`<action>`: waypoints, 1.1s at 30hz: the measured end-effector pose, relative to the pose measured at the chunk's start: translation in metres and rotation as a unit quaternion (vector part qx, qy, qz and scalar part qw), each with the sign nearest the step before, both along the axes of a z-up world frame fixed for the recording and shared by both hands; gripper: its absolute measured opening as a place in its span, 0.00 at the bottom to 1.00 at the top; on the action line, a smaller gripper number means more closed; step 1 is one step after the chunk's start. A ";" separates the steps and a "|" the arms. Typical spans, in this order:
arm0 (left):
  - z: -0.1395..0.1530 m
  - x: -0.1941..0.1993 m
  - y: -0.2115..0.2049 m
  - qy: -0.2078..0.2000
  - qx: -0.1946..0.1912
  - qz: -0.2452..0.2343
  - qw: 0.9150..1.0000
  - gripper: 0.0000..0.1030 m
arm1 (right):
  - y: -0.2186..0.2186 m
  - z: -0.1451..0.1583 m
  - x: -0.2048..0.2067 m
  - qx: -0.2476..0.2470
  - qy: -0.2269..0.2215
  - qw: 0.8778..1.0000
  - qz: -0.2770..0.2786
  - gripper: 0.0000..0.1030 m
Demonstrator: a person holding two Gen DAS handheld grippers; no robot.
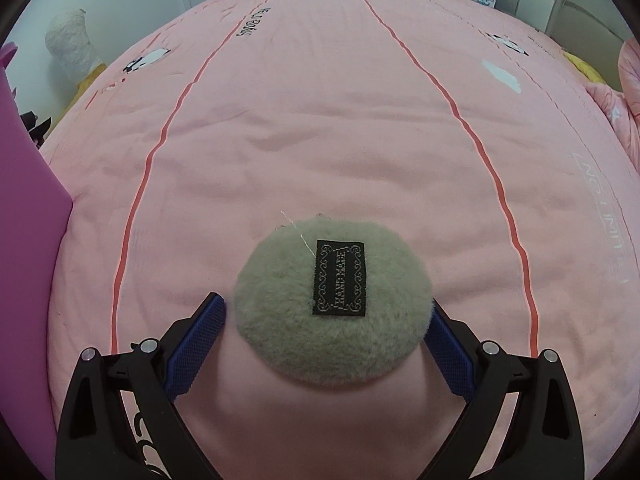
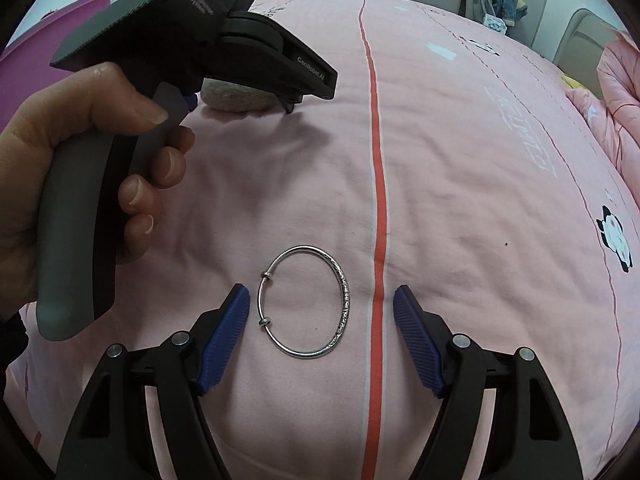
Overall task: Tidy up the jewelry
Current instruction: 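Grasp the beige fuzzy puff with the left tool while the right tool grasps the thin silver bangle, then lift the puff and bangle and carry both over the purple tub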
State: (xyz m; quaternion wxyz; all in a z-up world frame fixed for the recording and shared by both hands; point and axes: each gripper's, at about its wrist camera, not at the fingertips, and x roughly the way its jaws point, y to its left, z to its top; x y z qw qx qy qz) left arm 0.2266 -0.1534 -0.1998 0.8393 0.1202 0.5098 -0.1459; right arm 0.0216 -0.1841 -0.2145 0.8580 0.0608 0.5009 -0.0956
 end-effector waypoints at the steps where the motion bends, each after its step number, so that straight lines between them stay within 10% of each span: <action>1: 0.000 -0.001 0.000 -0.002 -0.002 -0.002 1.000 0.86 | 0.002 0.001 0.000 0.000 0.000 1.000 0.001 0.69; 10: 0.010 -0.017 -0.001 -0.013 -0.003 -0.015 1.000 0.54 | 0.007 0.011 0.004 0.005 -0.001 0.999 0.035 0.40; 33: 0.099 -0.089 0.072 -0.040 -0.034 0.024 0.998 0.52 | -0.032 0.072 -0.035 0.054 -0.039 0.998 0.008 0.40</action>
